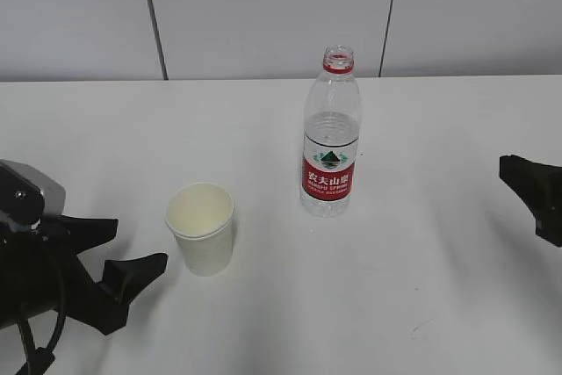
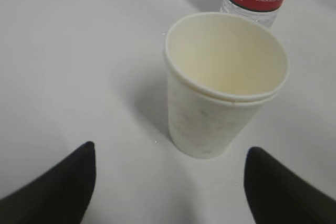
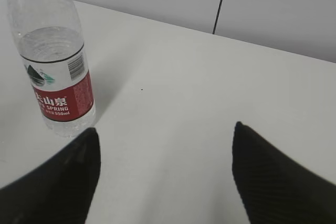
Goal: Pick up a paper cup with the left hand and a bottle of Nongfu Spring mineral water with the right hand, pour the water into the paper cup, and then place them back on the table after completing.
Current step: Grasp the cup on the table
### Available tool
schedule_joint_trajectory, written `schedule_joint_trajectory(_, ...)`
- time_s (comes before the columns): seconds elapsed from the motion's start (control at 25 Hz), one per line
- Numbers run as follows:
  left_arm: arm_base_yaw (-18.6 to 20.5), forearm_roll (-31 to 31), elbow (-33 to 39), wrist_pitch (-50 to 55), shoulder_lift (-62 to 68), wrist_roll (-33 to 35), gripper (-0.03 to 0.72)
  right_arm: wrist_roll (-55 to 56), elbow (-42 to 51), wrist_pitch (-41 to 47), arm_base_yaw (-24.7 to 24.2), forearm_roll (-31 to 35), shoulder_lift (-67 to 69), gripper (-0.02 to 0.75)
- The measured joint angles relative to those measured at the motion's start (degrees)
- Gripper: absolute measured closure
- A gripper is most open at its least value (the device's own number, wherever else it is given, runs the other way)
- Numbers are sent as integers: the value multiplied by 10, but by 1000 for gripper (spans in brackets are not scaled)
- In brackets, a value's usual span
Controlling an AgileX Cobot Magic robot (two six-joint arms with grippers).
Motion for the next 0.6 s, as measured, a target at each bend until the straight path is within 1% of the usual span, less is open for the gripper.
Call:
schedule_joint_trajectory(0.08, 0, 0, 0, -25, 18, 0, 111, 0, 0, 0, 0, 0, 2, 158)
schedule_joint_trajectory(0.2, 0, 0, 0, -66, 46, 0, 86, 0, 0, 0, 0, 0, 7, 158)
schedule_joint_trajectory(0.36, 0, 0, -1, -107, 86, 3, 80, 0, 0, -13, 0, 0, 15, 158)
schedule_joint_trajectory(0.6, 0, 0, -2, -110, 121, 30, 79, 0, 0, -19, 0, -4, 16, 158)
